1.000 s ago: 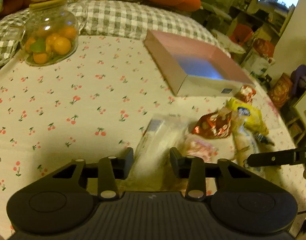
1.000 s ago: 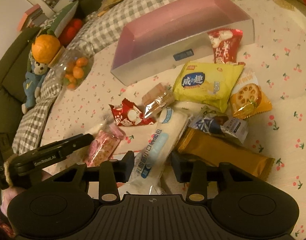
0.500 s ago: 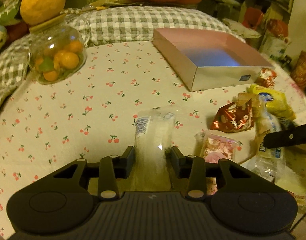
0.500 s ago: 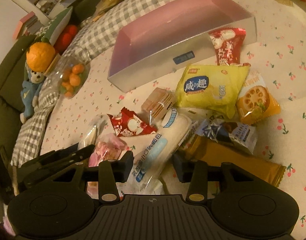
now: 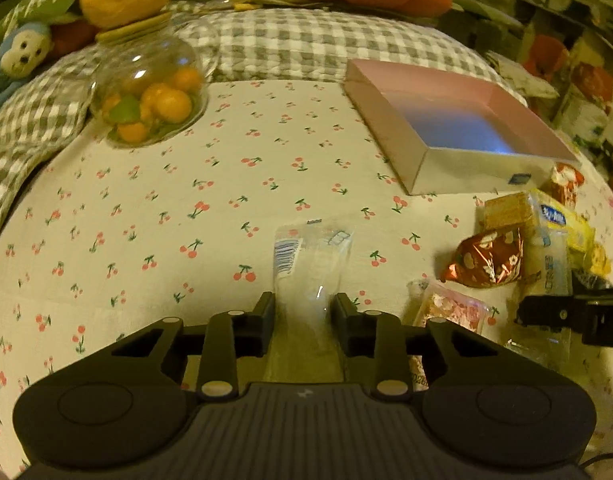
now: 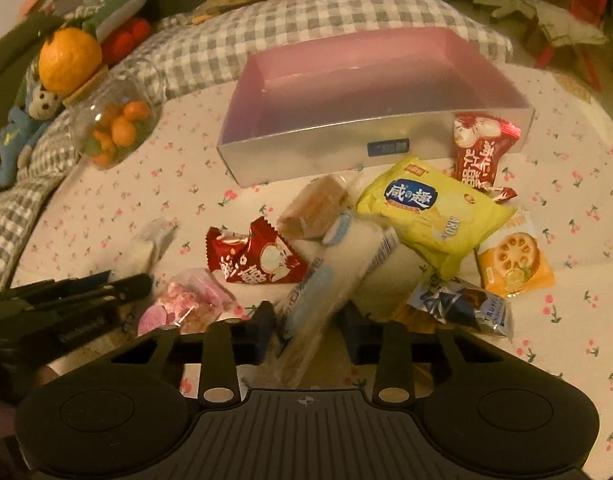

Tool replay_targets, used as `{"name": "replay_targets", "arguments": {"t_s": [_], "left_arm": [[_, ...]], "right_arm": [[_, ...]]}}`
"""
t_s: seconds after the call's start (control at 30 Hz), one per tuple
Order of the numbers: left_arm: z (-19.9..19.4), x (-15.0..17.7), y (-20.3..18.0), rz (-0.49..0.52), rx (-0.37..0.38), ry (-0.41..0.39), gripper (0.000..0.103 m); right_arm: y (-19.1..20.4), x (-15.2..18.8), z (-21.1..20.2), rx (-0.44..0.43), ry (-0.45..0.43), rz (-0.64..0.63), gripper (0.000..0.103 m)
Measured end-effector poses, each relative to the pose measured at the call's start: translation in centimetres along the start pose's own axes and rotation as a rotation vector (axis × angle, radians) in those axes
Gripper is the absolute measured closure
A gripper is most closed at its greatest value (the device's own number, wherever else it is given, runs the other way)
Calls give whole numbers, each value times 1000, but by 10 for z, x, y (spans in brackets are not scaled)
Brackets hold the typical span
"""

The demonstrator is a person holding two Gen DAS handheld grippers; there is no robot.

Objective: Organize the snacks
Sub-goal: 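Carry both held snacks up and over into the pink box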

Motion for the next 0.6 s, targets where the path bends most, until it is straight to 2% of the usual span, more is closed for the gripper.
{"name": "replay_targets", "arguments": {"t_s": [0.23,0.6], "left_arm": [[-4,0,13,-108,84,26,78],[-12,3,17,-180,178,43,80]], "right_arm": [[-12,-1,-10,-106,25,58,82],[-27,-2,-19,-280,78,160,84]]}}
Point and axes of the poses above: each gripper's, at about its wrist camera, not at the fingertips, and z roughly the way its jaws point, y to its left, x to its underside, the point moved 1 cm from there along z, roughly the way its jaws point, and after that the axes turned 15 degrees about y, right-handed, at the moved point
